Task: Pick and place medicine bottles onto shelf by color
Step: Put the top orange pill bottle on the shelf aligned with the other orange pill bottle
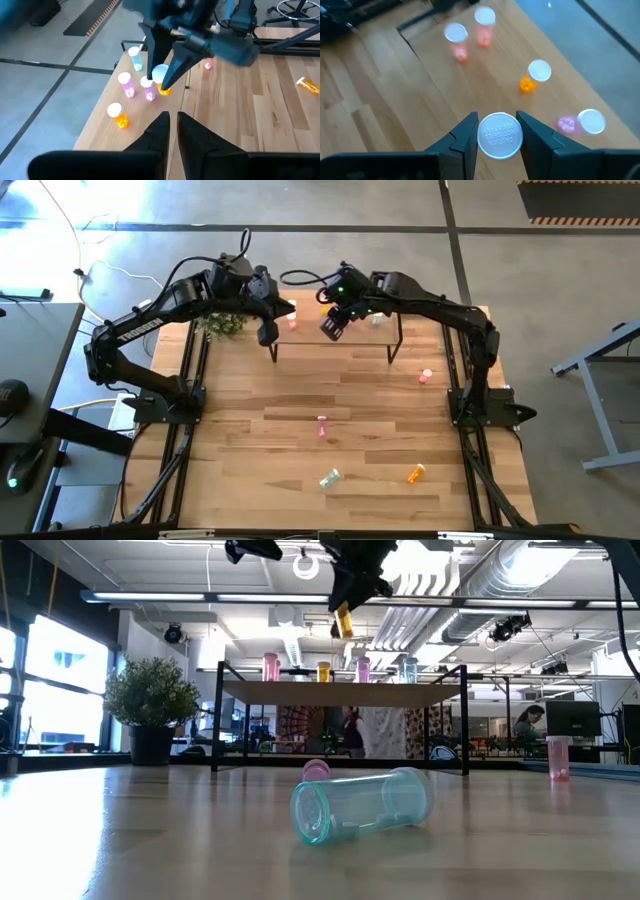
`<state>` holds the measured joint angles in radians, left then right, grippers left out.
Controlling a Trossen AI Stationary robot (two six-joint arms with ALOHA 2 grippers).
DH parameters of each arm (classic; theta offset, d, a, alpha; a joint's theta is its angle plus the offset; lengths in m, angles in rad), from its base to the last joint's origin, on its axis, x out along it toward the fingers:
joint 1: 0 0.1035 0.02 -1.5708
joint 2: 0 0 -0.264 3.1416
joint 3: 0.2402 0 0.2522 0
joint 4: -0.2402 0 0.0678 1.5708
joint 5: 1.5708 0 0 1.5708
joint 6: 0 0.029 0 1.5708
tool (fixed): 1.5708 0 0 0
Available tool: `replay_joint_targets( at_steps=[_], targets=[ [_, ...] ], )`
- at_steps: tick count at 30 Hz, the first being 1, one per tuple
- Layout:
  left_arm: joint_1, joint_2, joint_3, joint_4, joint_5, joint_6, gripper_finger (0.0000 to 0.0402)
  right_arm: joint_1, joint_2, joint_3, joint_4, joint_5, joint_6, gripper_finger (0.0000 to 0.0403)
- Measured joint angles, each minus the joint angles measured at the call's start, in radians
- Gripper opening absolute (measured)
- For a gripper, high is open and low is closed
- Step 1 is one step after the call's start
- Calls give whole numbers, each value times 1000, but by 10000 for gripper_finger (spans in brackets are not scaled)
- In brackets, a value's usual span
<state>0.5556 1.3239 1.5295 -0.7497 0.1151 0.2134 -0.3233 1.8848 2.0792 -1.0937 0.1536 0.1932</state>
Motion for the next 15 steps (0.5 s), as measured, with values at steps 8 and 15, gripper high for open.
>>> replay_joint_targets(
  at_steps=[8,15],
  targets=[
    [0,1,0,20,-27,-14,25,-26,-229,-400,304,-120,-16,108],
    [0,1,0,21,-40,-25,25,-58,-425,-752,829,-247,17,108]
  ],
)
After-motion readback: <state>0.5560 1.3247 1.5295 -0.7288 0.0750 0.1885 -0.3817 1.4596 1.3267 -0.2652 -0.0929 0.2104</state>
